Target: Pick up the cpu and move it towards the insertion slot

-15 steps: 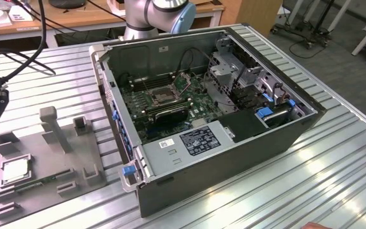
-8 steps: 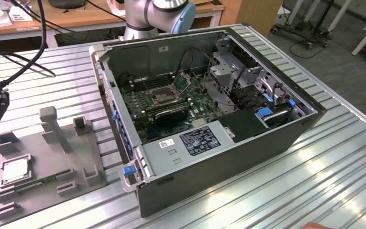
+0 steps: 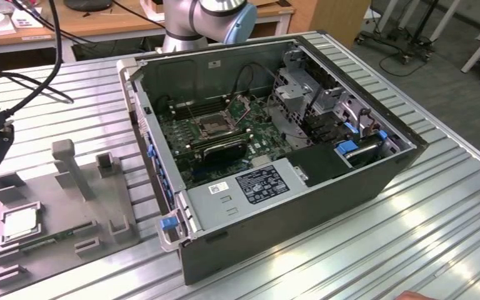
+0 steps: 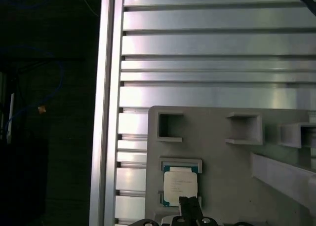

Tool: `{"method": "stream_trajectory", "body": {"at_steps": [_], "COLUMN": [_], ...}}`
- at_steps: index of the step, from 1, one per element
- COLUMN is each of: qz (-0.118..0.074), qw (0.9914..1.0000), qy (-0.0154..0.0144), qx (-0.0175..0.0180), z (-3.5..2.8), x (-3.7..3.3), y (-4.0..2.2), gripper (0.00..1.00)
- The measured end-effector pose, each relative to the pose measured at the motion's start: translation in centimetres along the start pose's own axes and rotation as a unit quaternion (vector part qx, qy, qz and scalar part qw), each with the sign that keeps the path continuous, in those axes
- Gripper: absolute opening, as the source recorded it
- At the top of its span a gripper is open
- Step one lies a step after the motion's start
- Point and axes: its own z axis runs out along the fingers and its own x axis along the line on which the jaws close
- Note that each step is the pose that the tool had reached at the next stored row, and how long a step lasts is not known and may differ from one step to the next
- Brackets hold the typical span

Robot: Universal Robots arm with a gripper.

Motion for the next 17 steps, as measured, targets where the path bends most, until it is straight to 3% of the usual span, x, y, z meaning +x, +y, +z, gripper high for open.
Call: {"method": "stream_trajectory", "body": {"at_steps": [8,17], "qz": [0.000,0.000], "qw": [1.00000,1.00000], "qy": [-0.0001,-0.0001], "qx": [-0.0001,-0.0001], "z": [0.30,0.75], "x": [0.04,0.06], "y": [-0.08,-0.59], "gripper": [0.11,0.11]}}
